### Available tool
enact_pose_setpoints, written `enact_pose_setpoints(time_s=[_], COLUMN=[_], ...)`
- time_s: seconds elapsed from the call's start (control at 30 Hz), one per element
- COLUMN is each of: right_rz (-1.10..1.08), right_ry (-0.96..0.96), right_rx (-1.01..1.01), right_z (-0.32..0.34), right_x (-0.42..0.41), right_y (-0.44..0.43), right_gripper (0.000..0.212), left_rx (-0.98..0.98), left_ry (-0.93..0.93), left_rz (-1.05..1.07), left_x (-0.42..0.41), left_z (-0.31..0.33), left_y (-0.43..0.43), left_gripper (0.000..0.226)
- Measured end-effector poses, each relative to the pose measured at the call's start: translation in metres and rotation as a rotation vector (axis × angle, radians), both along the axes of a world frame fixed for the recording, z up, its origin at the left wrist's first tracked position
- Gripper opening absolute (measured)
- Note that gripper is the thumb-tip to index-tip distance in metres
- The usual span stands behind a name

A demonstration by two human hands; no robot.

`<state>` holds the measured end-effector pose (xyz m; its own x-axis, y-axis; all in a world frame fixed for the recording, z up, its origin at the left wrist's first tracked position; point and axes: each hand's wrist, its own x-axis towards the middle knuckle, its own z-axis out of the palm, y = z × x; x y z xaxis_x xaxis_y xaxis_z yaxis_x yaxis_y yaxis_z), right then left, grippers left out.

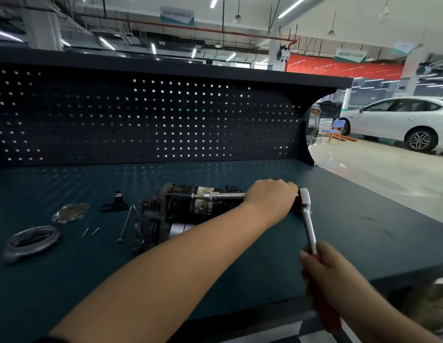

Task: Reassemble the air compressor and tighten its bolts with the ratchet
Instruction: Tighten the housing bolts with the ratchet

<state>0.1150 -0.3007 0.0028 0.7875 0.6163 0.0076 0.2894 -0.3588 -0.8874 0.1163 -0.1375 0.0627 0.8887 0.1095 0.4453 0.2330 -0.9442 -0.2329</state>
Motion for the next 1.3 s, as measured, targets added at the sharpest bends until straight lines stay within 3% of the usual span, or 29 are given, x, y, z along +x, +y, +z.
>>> enact_pose_setpoints(time_s=[0.23,0.3,0.5,0.6,0.7,0.77,0.87,0.93,1.07,1.13,1.2,1.3], right_rz=[0.065,0.093,0.016,-0.017,0.001,0.031,0.095,0.132,0.048,0.03,0.032,0.013], right_ry=[0.545,0.515,0.063,-0.005,0.092,0.325,0.598,0.556,0.083,-0.015,-0.051,0.149], right_rx=[0.03,0.023,0.036,0.03,0.078,0.166,0.156,0.123,0.044,-0.004,0.0,0.164], right_z=[0.088,0.087,0.009,-0.005,0.008,0.034,0.078,0.08,0.027,0.005,-0.002,0.016], right_x=[-0.004,-0.008,-0.016,-0.023,-0.026,-0.023,-0.017,-0.017,-0.02,-0.018,-0.021,-0.021], right_y=[-0.019,-0.019,-0.009,-0.002,-0.005,-0.009,-0.016,-0.017,-0.008,-0.004,-0.001,0.002], right_gripper=[0.016,0.013,0.018,0.016,0.022,0.023,0.015,0.016,0.019,0.016,0.016,0.02], left_rx=[0.103,0.062,-0.057,-0.145,-0.109,0.007,0.091,-0.003,-0.156,-0.26,-0.327,-0.155], left_ry=[-0.042,-0.065,-0.042,0.021,0.001,-0.058,-0.121,-0.123,-0.085,0.009,0.065,-0.082], left_rz=[-0.004,0.012,0.041,0.016,0.001,0.008,0.034,0.027,0.073,0.074,0.064,0.064], left_x=[-0.006,-0.006,-0.002,-0.003,-0.008,-0.014,-0.014,-0.011,-0.002,0.0,0.0,-0.007], left_z=[-0.014,-0.016,-0.003,0.005,0.005,-0.006,-0.02,-0.012,0.005,0.011,0.015,0.004], left_y=[-0.004,-0.005,-0.005,-0.005,-0.004,-0.008,-0.011,-0.009,-0.004,-0.004,-0.003,-0.006], left_gripper=[0.007,0.005,0.013,0.021,0.016,0.006,0.014,0.007,0.021,0.024,0.024,0.013])
